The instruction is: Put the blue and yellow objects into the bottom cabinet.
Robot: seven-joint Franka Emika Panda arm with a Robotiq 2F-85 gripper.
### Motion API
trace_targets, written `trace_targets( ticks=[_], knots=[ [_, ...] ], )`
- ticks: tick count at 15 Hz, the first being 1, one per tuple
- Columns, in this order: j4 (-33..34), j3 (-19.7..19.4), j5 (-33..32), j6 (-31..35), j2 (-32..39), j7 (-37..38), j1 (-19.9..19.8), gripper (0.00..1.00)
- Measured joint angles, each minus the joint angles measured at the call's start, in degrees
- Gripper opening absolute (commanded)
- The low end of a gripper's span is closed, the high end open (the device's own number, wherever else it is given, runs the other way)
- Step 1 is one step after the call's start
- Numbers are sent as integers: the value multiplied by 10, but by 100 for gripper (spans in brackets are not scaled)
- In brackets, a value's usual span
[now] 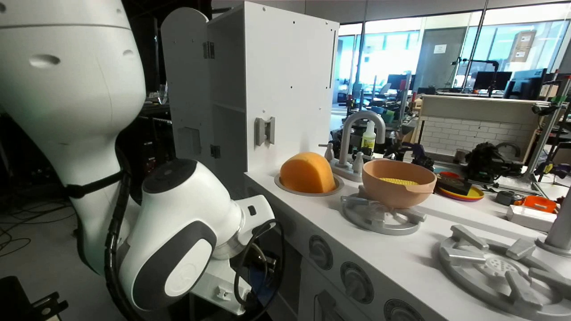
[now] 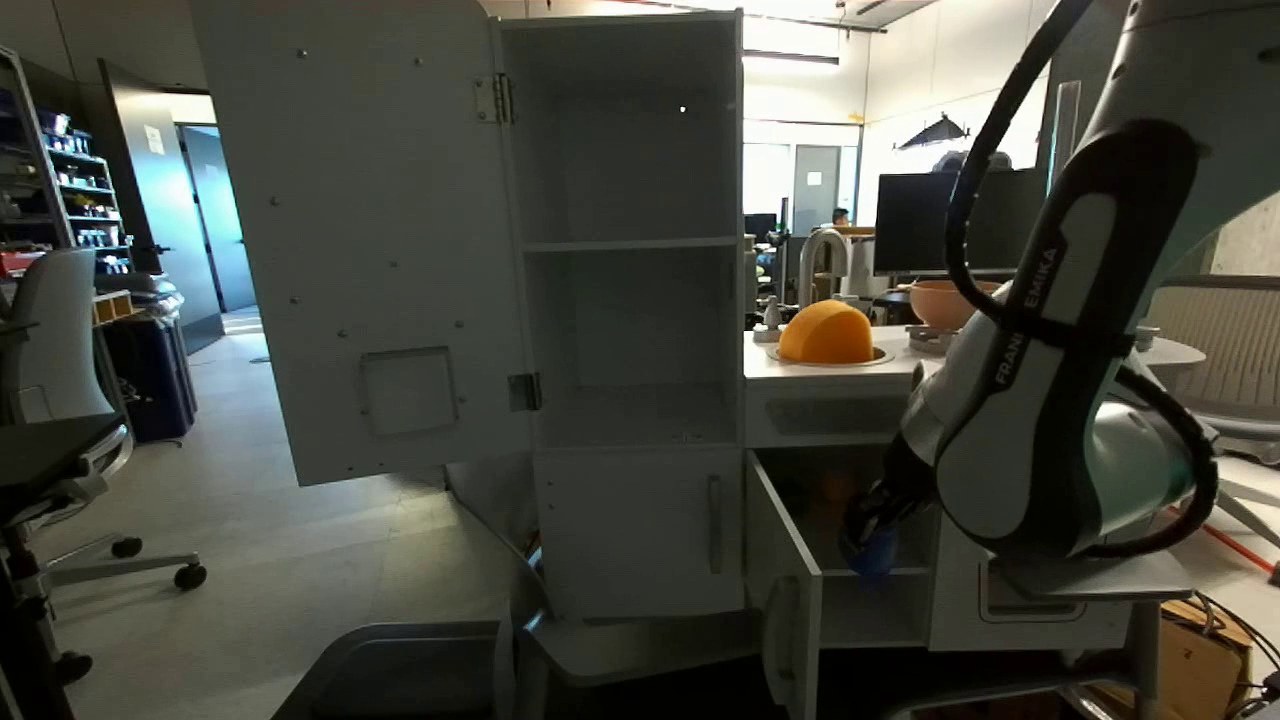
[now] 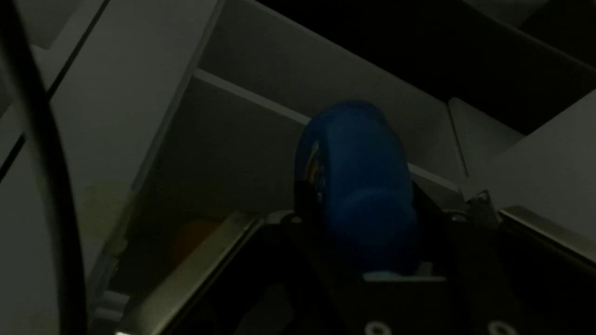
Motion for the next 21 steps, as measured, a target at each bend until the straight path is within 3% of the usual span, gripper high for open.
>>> trace_targets(
  ticks=[7,21],
  knots=[
    [62,-9,0,8,49,0,16,23],
    [116,-15,39,9,63,0,42,23]
  ],
)
